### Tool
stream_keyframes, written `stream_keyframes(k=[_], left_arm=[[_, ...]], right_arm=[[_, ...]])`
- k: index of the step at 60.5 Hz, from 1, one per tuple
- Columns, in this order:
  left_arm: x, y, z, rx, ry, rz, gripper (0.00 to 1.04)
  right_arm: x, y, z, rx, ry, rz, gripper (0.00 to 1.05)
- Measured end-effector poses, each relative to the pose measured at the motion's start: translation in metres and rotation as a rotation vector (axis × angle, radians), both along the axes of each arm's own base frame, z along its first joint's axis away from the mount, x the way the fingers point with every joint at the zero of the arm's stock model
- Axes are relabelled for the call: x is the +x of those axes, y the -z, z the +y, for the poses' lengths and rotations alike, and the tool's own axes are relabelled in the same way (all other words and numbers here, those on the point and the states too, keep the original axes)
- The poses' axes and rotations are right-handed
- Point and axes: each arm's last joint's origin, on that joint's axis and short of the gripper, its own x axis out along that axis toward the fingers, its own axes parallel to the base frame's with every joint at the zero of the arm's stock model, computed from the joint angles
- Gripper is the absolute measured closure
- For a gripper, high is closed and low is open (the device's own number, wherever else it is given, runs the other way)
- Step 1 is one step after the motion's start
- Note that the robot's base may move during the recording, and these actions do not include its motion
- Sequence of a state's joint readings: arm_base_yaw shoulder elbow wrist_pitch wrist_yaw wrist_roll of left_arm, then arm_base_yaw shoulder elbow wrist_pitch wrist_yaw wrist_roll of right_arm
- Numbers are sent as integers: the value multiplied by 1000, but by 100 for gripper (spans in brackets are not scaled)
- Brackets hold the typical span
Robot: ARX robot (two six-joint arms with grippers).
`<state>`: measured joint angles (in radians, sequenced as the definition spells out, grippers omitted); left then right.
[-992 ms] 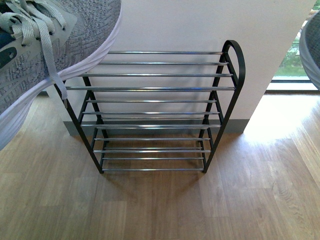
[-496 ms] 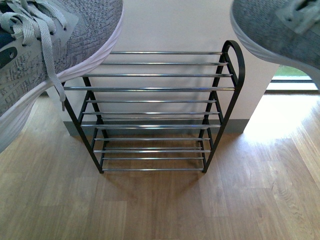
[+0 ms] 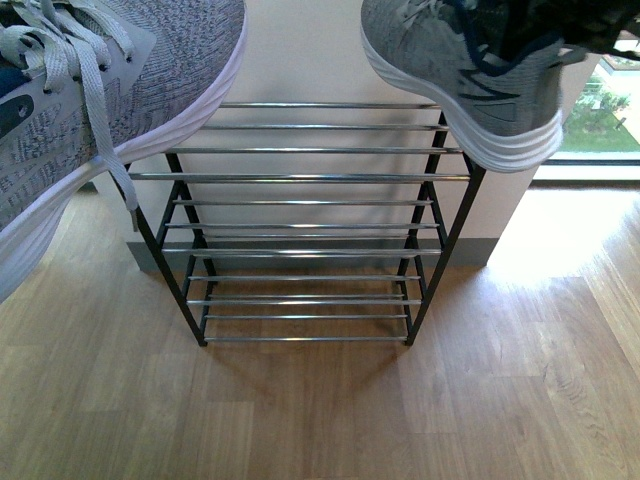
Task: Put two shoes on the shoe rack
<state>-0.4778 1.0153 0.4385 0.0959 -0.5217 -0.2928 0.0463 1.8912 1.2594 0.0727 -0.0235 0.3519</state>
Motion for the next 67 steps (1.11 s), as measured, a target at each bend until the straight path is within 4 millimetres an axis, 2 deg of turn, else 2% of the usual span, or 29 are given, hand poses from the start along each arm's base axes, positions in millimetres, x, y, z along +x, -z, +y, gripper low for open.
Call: stream_keyframes(k=[4,9,17,34,45,67], left_arm=[[0,0,0,0,0,0,103],[0,0,0,0,0,0,103],[0,0,0,0,0,0,103],[0,0,0,0,0,0,103],[0,0,0,0,0,0,103],[0,0,0,1,0,0,103]], right_arm=[[24,6,12,26,51,38,103],[43,12,18,49,105,69,103],[66,23,21,58,188,106,103],[101,39,15,58,334,153,103],[111,40,16,83,367,165,103],[111,38,24,171,355,165,103]])
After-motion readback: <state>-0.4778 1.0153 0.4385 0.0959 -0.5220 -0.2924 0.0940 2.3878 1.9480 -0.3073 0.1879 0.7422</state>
